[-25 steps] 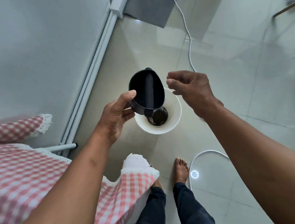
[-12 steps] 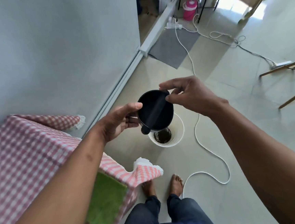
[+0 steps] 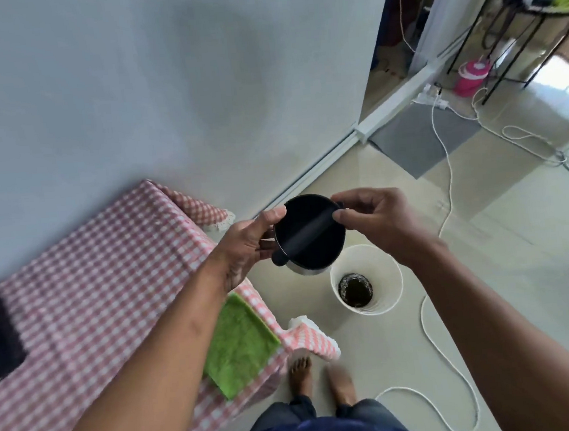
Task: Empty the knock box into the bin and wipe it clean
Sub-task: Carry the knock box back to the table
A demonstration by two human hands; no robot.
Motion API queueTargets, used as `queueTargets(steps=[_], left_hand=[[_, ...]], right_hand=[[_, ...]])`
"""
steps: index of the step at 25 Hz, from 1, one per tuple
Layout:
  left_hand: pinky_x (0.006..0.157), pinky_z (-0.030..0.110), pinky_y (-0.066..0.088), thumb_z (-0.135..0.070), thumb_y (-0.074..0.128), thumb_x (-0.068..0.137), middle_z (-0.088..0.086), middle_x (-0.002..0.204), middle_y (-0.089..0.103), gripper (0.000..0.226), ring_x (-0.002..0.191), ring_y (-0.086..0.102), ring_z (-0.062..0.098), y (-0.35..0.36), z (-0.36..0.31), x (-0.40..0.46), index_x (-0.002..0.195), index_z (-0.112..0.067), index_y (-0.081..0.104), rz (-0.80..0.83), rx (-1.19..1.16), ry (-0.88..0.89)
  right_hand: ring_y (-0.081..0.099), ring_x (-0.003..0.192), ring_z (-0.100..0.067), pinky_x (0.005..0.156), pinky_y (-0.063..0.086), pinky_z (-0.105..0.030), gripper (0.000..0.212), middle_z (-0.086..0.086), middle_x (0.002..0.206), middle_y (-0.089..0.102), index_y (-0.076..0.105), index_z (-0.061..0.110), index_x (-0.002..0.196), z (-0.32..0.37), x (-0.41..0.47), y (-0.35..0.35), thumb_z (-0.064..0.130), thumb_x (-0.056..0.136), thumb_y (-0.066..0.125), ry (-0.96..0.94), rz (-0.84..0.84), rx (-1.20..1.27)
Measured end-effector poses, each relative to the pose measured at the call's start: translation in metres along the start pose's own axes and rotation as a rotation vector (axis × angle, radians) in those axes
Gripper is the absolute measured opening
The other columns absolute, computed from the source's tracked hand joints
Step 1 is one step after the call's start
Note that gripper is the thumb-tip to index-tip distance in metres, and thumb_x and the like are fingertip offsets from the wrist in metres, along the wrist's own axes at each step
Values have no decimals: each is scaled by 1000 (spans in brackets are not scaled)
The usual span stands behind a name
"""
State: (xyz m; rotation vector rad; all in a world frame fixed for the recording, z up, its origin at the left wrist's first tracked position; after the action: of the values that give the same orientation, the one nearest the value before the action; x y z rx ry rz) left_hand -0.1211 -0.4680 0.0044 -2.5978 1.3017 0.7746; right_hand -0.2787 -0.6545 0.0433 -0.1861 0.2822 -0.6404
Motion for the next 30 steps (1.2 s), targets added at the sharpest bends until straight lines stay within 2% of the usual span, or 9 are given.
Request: queueTargets(steps=[2,5,8,11,13,16,20,24,30], left_hand=[[67,28,62,-57,80,77,0,81,82,33,74,77,17,-9,0,-27,82,-25,87,-147,70,44],[72,38,68,-51,82,82,3,77,83,35,74,80,22,-21,7,-69,86,-17,84,-372,262,74],[66,42,69,-34,82,92,9,73,82,28,67,81,27,-25,14,-110,85,-8,81,-539,257,85],[65,41,69,-27,82,93,13,74,82,25,68,82,30,-31,21,-149,80,-6,81,-692,204,88],[66,41,69,-25,82,92,14,76,82,23,70,82,32,-37,26,-170,81,-5,81,-764,195,80],[64,40,69,-22,82,92,9,72,81,20,67,81,29,-50,34,-200,77,-8,81,-870,190,72],[63,43,69,-21,82,92,2,70,82,20,63,81,24,-71,52,-229,78,-6,81,-942,182,81],[67,46,70,-23,81,93,2,70,82,20,63,81,23,-98,72,-251,79,-9,82,-961,143,79],[70,44,69,-30,78,94,0,71,82,18,65,80,17,-162,94,-300,83,-17,82,-980,136,124]], right_hand=[[62,73,-13,73,51,-35,25,-17,81,79,85,36,91,1,-3,13,11,87,81,-19,16,26],[59,66,-7,71,49,-29,20,4,73,73,86,22,104,0,-8,31,11,88,81,-20,30,40],[63,71,-11,72,52,-32,23,-4,82,79,85,18,109,4,-11,54,10,88,79,-31,99,37],[69,82,-16,82,57,-38,22,-17,97,82,84,11,110,13,-20,82,7,89,78,-60,203,42],[66,81,-16,79,54,-37,19,-25,99,80,84,9,107,17,-28,97,5,89,79,-71,262,55],[64,76,-14,76,53,-37,19,-23,96,81,84,9,107,22,-39,121,7,88,82,-64,360,39],[67,75,-14,74,58,-32,22,-16,91,80,83,8,110,26,-52,155,11,88,84,-48,477,-7],[67,76,-18,77,61,-45,16,-23,98,81,85,14,103,29,-66,190,13,86,87,-49,491,-69],[73,74,-12,82,64,-54,6,-5,83,83,85,30,83,49,-108,266,28,78,88,-115,428,-121]])
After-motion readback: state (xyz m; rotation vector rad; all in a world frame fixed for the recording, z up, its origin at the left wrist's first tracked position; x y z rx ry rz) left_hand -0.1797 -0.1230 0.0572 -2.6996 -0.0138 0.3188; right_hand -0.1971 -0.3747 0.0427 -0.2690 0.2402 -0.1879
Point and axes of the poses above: each hand's wrist, its own x-axis towards the middle knuckle, its own y-axis out of the palm, z = x × y, the point moved 5 cm from there along x, towards the middle knuckle
